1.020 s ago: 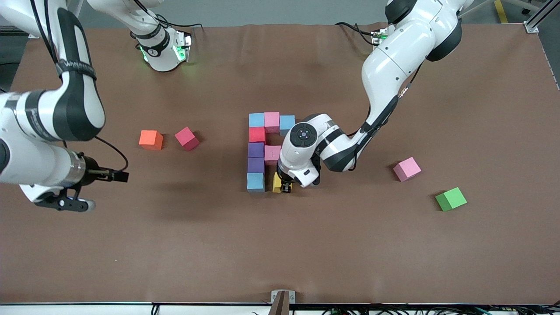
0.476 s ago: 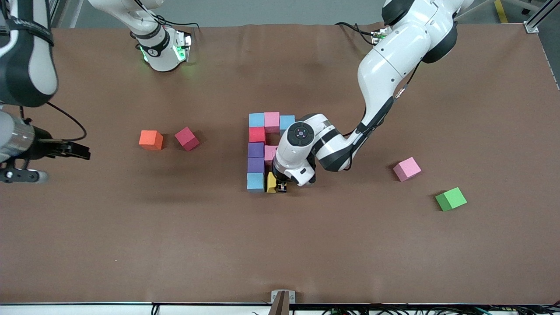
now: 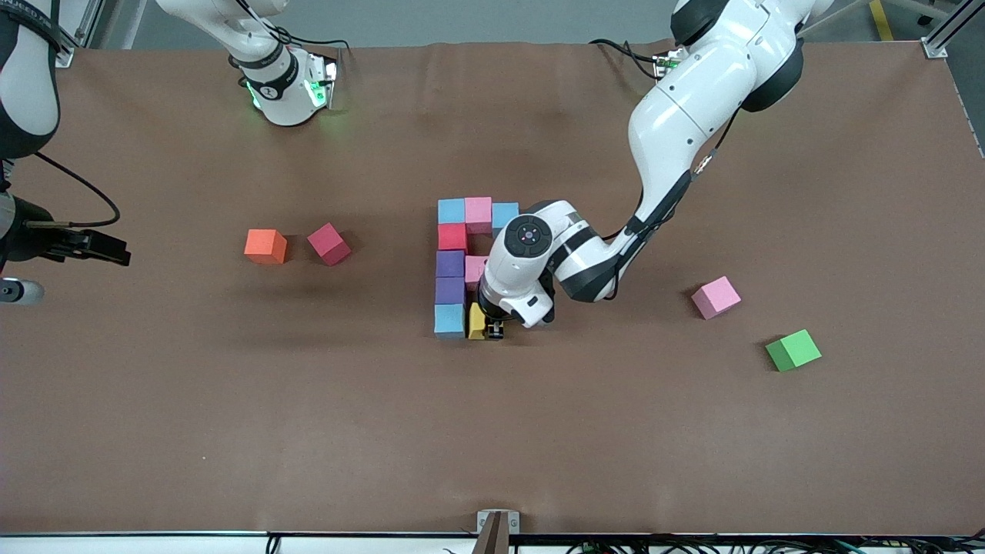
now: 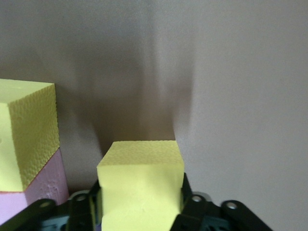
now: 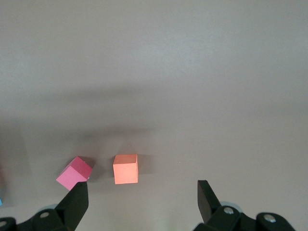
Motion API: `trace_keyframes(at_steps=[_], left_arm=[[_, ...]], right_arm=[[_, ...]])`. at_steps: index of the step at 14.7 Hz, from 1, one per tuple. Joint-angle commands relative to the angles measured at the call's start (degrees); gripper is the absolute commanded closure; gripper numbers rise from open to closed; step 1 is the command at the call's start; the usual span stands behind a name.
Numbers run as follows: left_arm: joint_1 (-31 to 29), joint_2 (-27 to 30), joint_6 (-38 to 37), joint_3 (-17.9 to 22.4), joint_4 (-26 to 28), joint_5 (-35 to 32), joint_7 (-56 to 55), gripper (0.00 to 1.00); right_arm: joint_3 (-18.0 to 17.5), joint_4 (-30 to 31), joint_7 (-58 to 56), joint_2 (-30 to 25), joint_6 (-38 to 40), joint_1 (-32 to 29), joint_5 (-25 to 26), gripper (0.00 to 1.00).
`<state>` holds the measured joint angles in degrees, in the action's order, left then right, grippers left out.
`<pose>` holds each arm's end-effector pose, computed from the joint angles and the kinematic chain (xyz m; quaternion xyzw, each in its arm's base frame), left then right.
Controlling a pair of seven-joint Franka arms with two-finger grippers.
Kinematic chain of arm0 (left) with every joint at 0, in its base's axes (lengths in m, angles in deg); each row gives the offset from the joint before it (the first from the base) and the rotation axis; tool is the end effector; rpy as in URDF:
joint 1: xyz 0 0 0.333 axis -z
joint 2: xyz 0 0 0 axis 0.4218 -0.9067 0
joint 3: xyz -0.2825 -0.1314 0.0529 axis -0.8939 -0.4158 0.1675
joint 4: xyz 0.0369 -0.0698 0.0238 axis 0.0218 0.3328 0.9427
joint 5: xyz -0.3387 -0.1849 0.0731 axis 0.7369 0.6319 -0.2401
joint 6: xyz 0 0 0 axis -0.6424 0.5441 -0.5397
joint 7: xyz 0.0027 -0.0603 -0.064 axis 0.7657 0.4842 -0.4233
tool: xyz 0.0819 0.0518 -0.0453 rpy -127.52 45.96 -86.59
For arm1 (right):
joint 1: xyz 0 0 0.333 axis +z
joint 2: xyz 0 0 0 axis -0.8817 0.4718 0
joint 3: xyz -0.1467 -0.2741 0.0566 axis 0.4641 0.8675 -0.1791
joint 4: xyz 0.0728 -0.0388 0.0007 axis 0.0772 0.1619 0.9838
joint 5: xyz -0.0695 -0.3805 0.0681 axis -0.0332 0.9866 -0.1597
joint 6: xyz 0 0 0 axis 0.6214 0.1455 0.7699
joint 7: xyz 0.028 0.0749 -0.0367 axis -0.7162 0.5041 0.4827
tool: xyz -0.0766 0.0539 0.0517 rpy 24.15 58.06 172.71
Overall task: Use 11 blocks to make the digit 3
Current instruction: 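Lower the yellow cube into the group while the right gripper withdraws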
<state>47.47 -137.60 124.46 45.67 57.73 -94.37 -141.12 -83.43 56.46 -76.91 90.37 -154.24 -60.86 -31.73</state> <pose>0.5694 -0.5129 0.2028 0.7042 0.6996 -0.0403 0.1146 0.6041 -0.0527 0.5496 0.9976 -0.0335 -0.0551 0.0269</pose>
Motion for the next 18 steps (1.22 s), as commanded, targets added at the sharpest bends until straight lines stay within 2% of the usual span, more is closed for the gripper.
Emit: trace_keyframes(at_steps=[1, 9, 12, 15, 18], left_arm=[[1.1, -1.3, 1.0, 1.0, -1.7, 1.2, -0.2, 0.0], [0.0, 2.4, -3.9, 0.5, -1.3, 1.5, 0.6, 0.0], [-1.0, 4.5, -7.8, 0.3, -0.4, 1.6, 3.5, 0.0], [-5.3, 7.0, -14.6, -3.4, 0.8, 2.3, 9.9, 0.0], [-13.0, 12.1, -17.8, -7.6, 6.8, 2.3, 17.9, 0.0]], right_arm=[[-0.8, -0.3, -1.1, -0.3, 0.6, -1.4, 0.2, 0.0], [-0.9, -1.7, -1.9, -0.1, 0.6, -2.1, -0.1, 0.0], [-1.0, -5.0, -2.0, -0.1, 5.0, -2.1, 0.0, 0.0], [-1.0, -5.5, -1.8, 0.1, 4.7, -2.2, 0.1, 0.0], [-1.0, -5.5, -1.9, 0.1, 4.5, -2.4, -1.8, 0.0]])
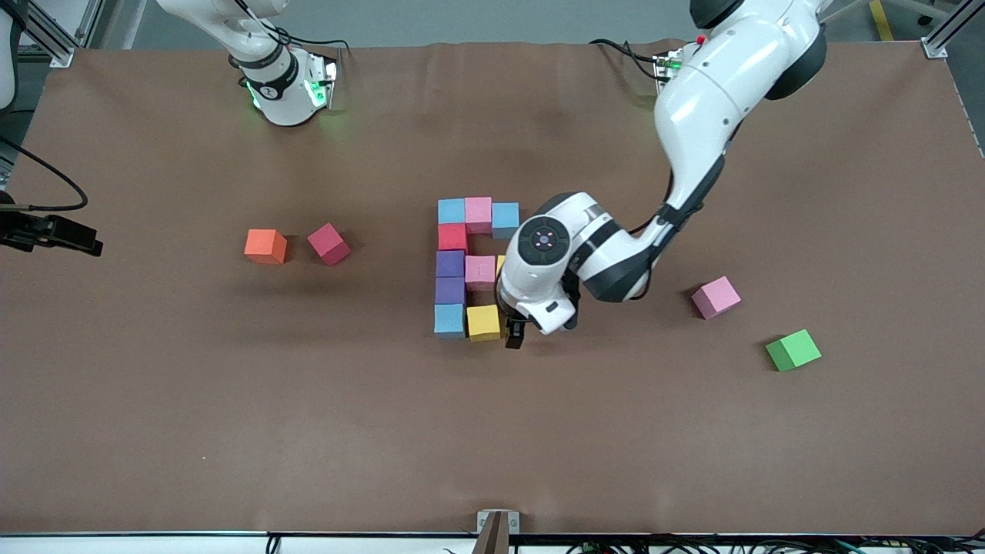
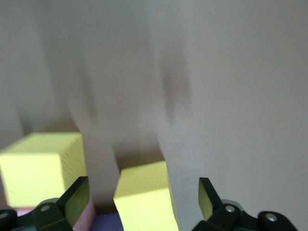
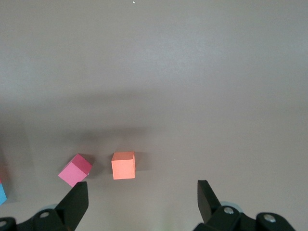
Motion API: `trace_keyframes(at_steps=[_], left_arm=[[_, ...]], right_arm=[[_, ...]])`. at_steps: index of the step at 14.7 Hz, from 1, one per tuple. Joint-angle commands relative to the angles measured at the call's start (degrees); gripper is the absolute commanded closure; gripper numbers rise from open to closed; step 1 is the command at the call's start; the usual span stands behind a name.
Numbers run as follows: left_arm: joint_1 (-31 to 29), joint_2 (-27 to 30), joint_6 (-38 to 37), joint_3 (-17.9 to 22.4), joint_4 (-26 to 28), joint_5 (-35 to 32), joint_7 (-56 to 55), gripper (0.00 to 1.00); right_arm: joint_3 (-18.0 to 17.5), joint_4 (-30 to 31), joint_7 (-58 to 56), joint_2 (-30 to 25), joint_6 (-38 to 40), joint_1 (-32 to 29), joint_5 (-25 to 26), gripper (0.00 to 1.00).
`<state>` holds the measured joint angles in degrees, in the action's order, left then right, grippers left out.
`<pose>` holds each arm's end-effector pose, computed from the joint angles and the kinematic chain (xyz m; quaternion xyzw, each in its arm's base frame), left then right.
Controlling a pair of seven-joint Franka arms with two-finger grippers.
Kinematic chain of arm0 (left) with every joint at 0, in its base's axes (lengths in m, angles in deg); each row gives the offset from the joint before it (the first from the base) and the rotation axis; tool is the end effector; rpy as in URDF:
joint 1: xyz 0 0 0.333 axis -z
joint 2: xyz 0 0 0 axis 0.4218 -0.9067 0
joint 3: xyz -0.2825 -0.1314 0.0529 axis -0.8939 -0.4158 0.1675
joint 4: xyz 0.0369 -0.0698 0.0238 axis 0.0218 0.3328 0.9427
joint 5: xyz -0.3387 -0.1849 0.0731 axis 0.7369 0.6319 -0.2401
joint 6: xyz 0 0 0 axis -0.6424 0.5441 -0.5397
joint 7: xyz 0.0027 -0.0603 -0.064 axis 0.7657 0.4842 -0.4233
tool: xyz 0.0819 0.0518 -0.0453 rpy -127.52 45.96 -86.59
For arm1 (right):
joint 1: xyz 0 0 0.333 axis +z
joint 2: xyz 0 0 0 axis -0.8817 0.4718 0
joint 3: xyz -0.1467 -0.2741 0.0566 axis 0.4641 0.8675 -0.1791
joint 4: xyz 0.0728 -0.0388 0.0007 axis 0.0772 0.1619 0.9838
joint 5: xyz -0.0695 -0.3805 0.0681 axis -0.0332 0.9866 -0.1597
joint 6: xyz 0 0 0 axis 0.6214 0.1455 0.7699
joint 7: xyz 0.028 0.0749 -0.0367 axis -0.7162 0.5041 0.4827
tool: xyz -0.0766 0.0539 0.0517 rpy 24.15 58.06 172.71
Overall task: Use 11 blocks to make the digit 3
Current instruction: 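Release the yellow cube and move the left gripper to the pink cube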
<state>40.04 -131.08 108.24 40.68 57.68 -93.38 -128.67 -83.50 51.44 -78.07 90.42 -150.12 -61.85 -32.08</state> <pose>0.5977 -0.4584 0.2738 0.7561 0.6521 -0.0320 0.0454 0.6006 -0.0611 0.5843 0.9980 -0.0329 -0.0479 0.0233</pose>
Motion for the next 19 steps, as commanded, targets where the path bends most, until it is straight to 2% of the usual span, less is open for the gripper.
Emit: trace_keyframes(at_steps=[1, 4, 7, 9, 12, 16, 19], left_arm=[[-8.6, 7.9, -2.1, -3.8, 9.7, 1.3, 9.0, 0.0], [-19.1, 15.1, -3.8, -7.5, 19.2, 1.3, 21.4, 0.0], [-33.2, 19.7, -3.5, -16.0, 28.9, 0.4, 34.4, 0.0], [-40.6, 21.5, -2.8, -19.3, 34.0, -1.5, 41.8, 0.0], [-50.8, 22.1, -1.2, -24.5, 39.5, -8.1, 49.8, 0.0], [-60.4, 21.9, 9.2, -26.1, 48.0, -17.0, 55.4, 0.0], [-63.3, 21.1, 12.0, -26.1, 50.3, -20.6, 57.5, 0.0]], right_arm=[[-0.9, -0.5, -0.2, 0.1, 0.4, -1.4, -2.7, 0.0], [-0.8, -0.4, -0.3, 0.0, 0.9, -1.3, -3.0, 0.0], [-0.8, -0.2, -0.8, -0.5, 1.4, -1.4, -3.0, 0.0], [-0.9, -0.4, -0.6, -1.7, 2.4, -1.3, -3.0, 0.0], [-0.8, -0.2, -0.8, -3.3, 3.9, -3.0, -3.0, 0.0], [-1.1, -0.3, -0.8, -3.5, 4.2, -3.3, -3.0, 0.0], [-1.3, -0.3, -0.8, -3.6, 2.3, -3.1, -2.4, 0.0]])
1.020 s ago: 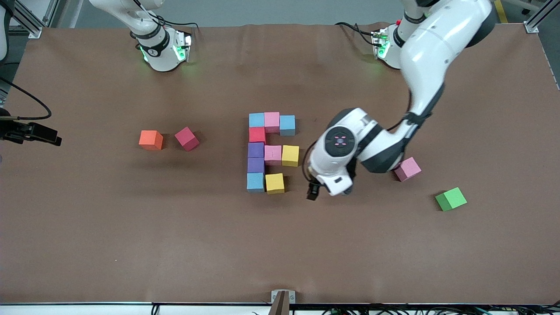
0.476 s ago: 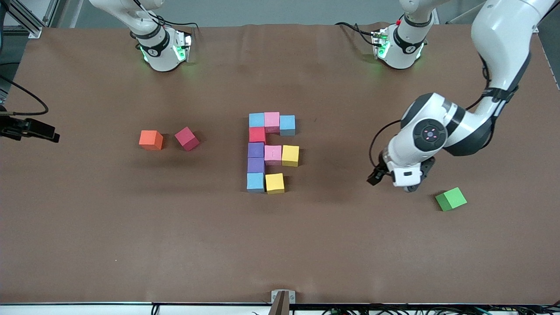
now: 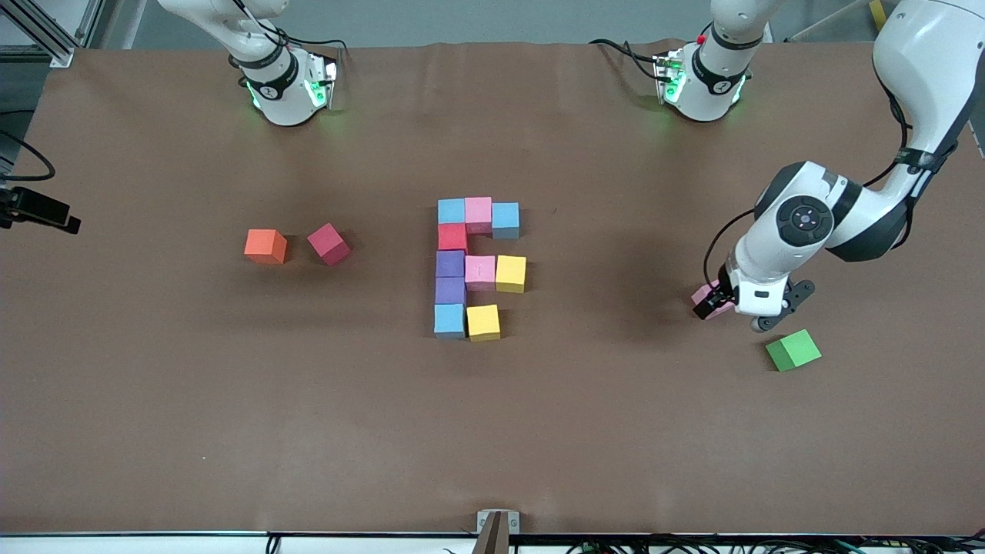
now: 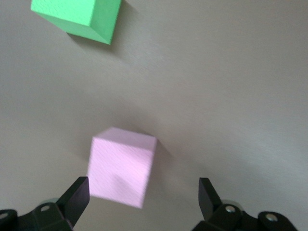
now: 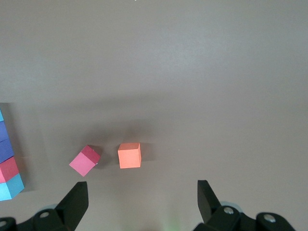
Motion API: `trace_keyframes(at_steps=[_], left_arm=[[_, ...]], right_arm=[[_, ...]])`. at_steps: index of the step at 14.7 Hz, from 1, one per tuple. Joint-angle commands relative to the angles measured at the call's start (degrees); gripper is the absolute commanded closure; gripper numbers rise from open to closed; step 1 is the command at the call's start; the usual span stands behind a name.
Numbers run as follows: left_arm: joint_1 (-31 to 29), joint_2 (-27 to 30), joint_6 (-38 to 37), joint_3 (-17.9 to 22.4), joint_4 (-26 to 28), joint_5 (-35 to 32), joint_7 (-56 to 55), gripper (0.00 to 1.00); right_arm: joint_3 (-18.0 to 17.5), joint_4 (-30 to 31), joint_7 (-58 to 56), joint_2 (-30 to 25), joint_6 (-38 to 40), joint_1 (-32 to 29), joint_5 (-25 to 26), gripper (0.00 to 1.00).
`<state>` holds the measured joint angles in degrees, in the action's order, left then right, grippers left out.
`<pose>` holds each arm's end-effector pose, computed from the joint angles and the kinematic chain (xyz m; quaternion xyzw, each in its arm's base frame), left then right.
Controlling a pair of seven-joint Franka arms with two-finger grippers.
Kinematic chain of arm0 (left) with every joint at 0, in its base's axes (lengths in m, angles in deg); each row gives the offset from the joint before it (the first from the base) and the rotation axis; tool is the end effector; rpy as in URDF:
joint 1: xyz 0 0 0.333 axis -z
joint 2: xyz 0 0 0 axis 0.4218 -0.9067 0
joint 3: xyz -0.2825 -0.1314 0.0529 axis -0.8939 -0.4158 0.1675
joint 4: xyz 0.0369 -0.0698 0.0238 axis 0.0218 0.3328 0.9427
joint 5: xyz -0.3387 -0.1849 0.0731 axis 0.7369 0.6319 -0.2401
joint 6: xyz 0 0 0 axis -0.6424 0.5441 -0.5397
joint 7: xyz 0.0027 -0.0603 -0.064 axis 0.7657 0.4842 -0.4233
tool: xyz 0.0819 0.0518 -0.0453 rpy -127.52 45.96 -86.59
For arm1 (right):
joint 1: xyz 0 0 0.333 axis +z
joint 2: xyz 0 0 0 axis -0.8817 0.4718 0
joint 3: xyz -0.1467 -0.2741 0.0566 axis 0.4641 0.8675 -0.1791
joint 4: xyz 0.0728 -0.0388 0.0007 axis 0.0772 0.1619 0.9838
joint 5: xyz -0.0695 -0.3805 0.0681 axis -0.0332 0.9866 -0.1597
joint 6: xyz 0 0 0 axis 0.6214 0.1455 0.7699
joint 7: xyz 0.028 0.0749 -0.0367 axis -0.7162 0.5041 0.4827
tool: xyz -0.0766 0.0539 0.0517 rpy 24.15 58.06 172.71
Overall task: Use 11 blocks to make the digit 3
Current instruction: 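Release the yellow cube and move the left gripper to the pink cube, then grasp the loose pink cube with the left gripper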
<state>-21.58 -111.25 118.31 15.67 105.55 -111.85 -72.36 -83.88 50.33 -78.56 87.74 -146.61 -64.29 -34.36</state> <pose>0.5595 -0.0862 0.2583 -0.9500 -0.3101 -0.0218 0.0298 0.5798 -0.0770 0.6160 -0.9980 0.0464 0.0441 0.0002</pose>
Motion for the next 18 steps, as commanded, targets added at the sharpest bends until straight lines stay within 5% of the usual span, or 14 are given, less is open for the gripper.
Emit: trace_keyframes(at_steps=[1, 18], left_arm=[[-2.3, 1.0, 2.0, -1.0, 2.7, -2.6, 1.2, 0.0], [-3.1, -5.7, 6.7, 1.6, 4.1, -10.6, 0.2, 0.0]], right_arm=[[-0.9, 1.2, -0.4, -0.9, -2.8, -0.5, -0.1, 0.0], [-0.8, 1.2, -0.4, -0.6, -2.8, -0.5, 0.2, 0.0]])
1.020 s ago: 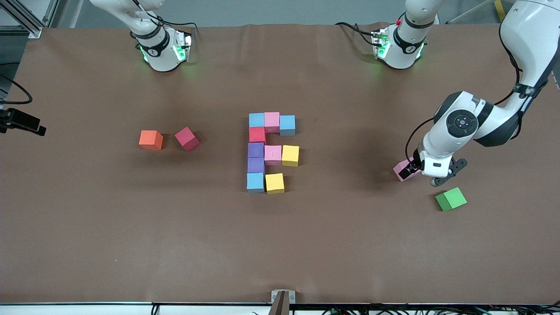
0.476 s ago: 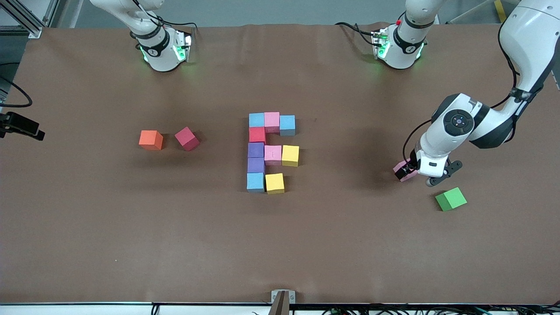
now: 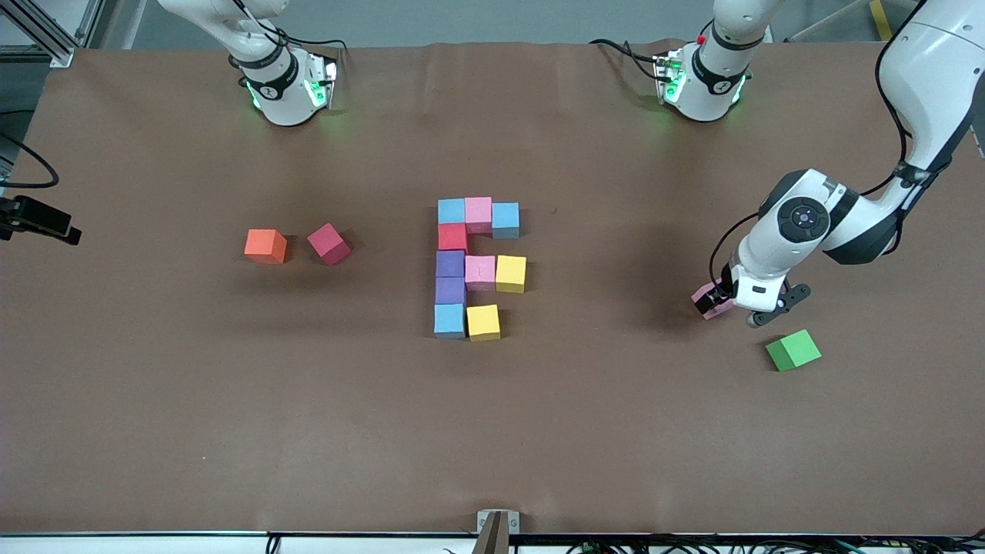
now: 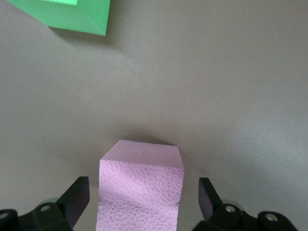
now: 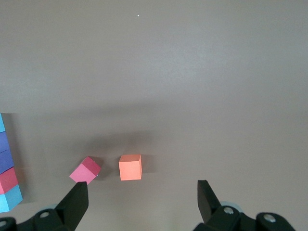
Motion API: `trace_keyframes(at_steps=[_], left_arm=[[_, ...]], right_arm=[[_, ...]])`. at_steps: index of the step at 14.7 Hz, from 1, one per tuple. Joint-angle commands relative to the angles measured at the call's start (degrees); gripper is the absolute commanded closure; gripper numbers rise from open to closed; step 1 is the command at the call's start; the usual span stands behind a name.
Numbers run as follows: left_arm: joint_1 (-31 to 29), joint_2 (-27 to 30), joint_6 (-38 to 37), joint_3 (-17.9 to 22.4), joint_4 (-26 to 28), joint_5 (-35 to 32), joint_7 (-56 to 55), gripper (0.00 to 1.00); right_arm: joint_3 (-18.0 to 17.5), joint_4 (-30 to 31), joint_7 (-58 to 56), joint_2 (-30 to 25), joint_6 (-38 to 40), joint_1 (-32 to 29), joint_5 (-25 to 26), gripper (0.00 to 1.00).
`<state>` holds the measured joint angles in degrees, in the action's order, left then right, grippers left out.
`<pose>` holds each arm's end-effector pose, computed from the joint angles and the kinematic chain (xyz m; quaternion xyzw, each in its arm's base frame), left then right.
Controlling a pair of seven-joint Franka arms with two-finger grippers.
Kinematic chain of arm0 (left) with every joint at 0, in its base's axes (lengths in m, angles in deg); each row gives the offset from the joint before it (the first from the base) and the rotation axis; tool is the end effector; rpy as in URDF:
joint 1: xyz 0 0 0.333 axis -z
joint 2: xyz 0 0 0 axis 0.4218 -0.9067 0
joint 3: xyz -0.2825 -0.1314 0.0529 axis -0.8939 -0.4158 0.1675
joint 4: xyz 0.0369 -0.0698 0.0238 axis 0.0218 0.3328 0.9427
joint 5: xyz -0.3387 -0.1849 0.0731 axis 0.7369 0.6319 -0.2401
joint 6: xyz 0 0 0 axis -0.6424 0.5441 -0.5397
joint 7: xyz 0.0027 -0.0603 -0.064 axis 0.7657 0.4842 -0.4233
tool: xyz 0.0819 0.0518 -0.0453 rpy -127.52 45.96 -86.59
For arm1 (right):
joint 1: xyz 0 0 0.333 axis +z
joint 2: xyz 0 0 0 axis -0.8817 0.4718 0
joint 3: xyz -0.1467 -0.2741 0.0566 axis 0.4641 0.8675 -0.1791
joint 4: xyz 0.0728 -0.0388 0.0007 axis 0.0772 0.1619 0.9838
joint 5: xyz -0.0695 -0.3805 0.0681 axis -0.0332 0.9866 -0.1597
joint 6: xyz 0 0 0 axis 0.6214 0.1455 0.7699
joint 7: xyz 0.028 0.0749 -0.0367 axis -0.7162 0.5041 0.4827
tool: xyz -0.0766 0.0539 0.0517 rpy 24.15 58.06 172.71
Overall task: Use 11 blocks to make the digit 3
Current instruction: 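Grasp the loose pink cube with the left gripper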
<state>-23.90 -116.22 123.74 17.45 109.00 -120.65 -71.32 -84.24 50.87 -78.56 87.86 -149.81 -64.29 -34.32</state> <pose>0.5434 -0.0686 0.2116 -0.9637 -0.2651 -0.0249 0.0175 0.5868 -0.0746 0.6149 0.9988 -0.0433 -0.0220 0.0019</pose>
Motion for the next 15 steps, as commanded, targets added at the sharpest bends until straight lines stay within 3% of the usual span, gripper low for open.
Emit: trace_keyframes(at_steps=[1, 4, 5, 6, 10, 15], left_arm=[[-0.8, -0.8, 1.3, -0.1, 0.7, -1.8, -1.0, 0.05], [-0.1, -1.7, 1.1, -0.1, 0.1, -1.8, -1.8, 0.54], [0.3, -1.8, 0.9, -0.1, -0.4, -1.7, -3.1, 0.66], [1.1, -2.4, 0.5, -0.1, -1.3, -1.7, -5.5, 0.7], [9.4, -5.3, -3.1, 1.7, -8.6, -0.9, -20.6, 0.71], [25.2, -7.6, -4.0, 8.9, -19.1, 6.0, -42.4, 0.71]], right_arm=[[-0.5, 0.7, -0.4, -0.7, 0.6, -0.6, 0.1, 0.0], [-0.4, 0.7, -0.2, -1.1, 0.7, -0.7, 0.1, 0.0], [-0.3, 0.7, -0.1, -1.1, 1.2, -0.9, 0.1, 0.0], [-0.1, 0.7, -0.1, -1.2, 1.4, -1.0, 0.1, 0.0], [-0.1, 0.7, -0.1, -1.2, 2.0, -0.9, 0.1, 0.0], [-0.1, 0.7, 0.3, -1.0, 2.0, -1.3, 0.1, 0.0]])
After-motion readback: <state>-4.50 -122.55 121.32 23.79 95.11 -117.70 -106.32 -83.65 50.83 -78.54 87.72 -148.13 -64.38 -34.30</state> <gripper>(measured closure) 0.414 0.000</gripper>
